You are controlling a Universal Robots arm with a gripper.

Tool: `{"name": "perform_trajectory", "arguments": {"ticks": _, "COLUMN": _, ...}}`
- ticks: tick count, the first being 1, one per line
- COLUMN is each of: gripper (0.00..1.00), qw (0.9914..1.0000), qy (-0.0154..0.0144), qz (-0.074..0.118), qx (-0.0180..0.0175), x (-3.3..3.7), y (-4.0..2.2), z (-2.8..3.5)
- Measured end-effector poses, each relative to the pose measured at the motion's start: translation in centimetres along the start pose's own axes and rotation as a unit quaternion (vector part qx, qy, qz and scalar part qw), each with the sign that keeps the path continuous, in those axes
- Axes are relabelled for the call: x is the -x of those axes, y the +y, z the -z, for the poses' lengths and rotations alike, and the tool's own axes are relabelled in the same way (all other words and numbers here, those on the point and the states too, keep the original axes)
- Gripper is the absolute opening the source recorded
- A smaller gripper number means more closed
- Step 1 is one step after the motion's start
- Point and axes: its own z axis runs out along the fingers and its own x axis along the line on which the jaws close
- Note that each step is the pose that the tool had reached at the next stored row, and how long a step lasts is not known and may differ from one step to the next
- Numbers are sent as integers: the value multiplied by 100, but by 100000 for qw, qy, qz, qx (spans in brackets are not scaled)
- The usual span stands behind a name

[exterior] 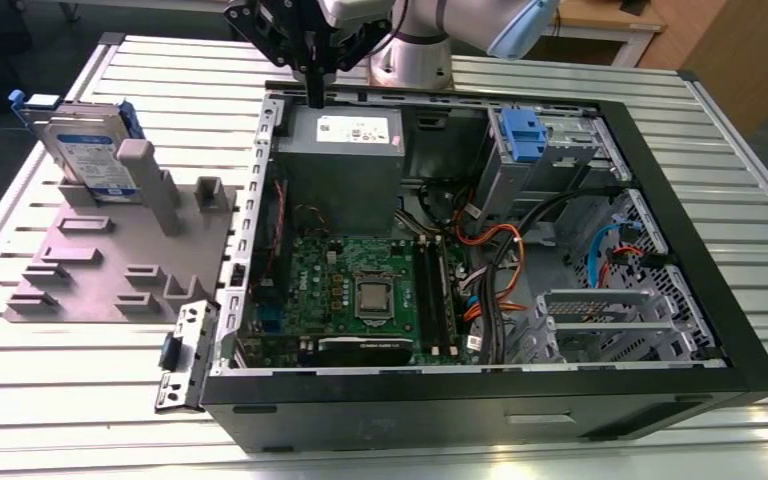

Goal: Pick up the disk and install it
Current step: 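Reach for the disk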

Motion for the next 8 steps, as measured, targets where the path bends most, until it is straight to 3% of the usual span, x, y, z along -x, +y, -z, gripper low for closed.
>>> {"name": "perform_trajectory", "arguments": {"ticks": 8, "gripper": 11, "qw": 100000, "qy": 1, "qz": -1, "qx": 0, "x": -29, "y": -2, "z": 1}}
